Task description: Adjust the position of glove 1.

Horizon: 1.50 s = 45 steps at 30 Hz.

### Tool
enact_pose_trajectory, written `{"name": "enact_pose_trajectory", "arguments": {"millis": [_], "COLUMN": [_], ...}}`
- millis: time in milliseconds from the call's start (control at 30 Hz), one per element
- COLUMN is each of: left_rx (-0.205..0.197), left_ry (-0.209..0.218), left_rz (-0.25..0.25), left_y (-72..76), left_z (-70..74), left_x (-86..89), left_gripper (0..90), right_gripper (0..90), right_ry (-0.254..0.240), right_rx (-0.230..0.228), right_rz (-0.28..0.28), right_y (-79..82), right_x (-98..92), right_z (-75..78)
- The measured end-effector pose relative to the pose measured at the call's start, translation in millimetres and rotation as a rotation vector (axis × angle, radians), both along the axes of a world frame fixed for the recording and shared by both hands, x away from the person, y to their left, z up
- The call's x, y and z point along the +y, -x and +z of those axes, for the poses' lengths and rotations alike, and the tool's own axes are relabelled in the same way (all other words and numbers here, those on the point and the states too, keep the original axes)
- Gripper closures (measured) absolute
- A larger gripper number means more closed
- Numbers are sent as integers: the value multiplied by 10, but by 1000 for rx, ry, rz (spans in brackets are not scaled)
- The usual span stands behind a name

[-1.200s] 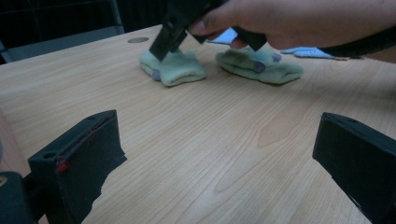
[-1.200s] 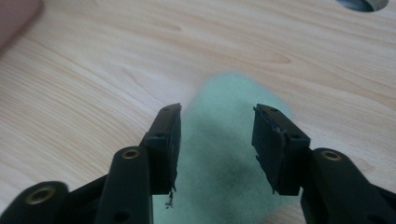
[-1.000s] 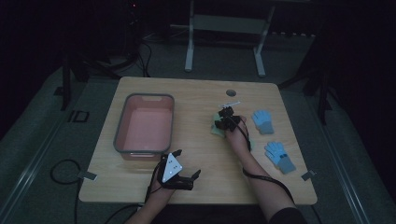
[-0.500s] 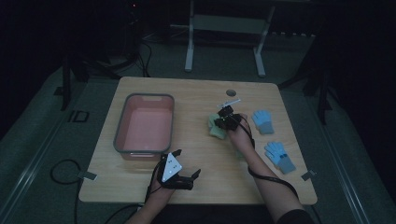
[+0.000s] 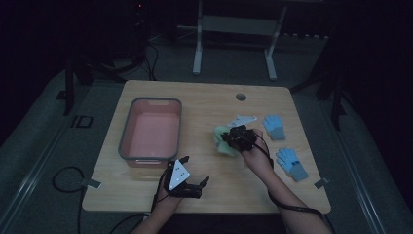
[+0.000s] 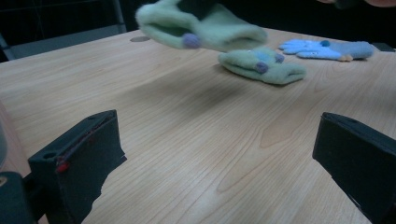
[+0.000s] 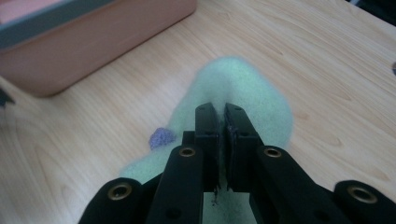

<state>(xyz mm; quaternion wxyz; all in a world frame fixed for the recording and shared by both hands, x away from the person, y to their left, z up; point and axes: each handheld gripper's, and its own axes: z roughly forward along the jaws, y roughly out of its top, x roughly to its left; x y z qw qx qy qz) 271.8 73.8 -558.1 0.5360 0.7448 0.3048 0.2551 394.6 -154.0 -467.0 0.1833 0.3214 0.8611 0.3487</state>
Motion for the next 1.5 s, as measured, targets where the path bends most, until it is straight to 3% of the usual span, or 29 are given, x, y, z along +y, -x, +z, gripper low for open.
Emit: {"name": "enact_pose_trajectory", "arguments": {"millis": [67,267,600,800,1133,1267,1500], "left_rx": [0,0,2,2,2,3,0], "left_ry": [-2,-3,2,6,3,4,0], "left_rz": [-1,0,-4,-4,-7,-8,-7], "left_y": [0,0,-3,-3,-3,-5,-2], "left_z": [0,0,0,-1,0,0,0], "left_x": [0,-1,5,7,6,7,2], "left_gripper": [10,10,10,10,10,10,10], "right_gripper": [852,852,840,728,610,549,564], "right_ry": [-8,37,56,58,7,-16,-34], "right_rx": [12,30,62,89,110,97,62], "right_rz": [7,25,19,-2,-22,-21,-9], "right_y": [66,208,109,24,-98,-79,-37], "right_x": [-20,17,84,94,95,59,-51], "right_z": [-44,-272,-541,-708,-700,-620,-387]}}
